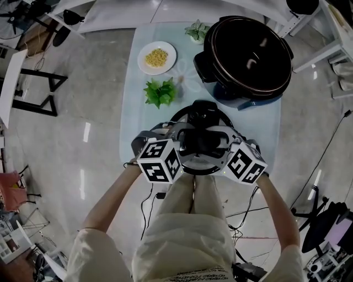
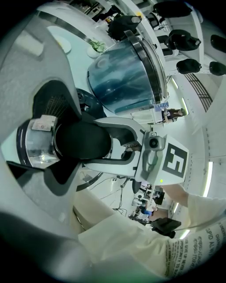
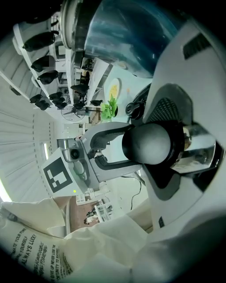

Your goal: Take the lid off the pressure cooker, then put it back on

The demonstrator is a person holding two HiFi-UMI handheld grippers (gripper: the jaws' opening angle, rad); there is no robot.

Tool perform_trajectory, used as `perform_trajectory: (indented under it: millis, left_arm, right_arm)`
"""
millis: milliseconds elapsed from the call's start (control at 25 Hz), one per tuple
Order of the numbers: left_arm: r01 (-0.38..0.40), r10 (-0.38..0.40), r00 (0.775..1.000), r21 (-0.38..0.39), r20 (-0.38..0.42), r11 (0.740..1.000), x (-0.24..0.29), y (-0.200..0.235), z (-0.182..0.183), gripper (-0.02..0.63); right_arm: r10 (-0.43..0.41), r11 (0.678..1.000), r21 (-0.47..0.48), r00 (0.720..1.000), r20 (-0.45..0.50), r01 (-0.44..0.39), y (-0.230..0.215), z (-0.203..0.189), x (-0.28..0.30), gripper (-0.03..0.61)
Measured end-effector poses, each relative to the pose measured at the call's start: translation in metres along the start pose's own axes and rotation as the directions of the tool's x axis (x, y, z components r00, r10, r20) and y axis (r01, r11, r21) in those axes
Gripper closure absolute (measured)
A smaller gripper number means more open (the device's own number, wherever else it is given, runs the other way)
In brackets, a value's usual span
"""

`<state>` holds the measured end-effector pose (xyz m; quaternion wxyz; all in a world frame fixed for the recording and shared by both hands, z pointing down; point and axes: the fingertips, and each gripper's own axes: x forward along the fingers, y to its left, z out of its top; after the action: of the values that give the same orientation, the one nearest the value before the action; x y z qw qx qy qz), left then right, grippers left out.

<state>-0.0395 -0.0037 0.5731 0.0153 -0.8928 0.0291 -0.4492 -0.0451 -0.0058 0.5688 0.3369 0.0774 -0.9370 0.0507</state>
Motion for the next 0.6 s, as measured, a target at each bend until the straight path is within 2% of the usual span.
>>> perform_trajectory:
  millis: [360,600]
  left_arm:
    - [-0.018,0.018,1.0,0.006,0.022,1.0,0.0031,0.0003,0.0024,0.331]
    - [-0.06,0.059,0.998,0.013,0.022,0.998,0.0034,0.0002,0.0007,0.331]
  right_arm:
    - [0.005,1.0,0.024,1.0,-0.008,-0.005,-0.0001,-0.0051,-0.0003,0.301]
    - [-0.039,0.999,0.011,0.999,-0.028,0.04,-0.0002,-0.0053,0.0008,0.301]
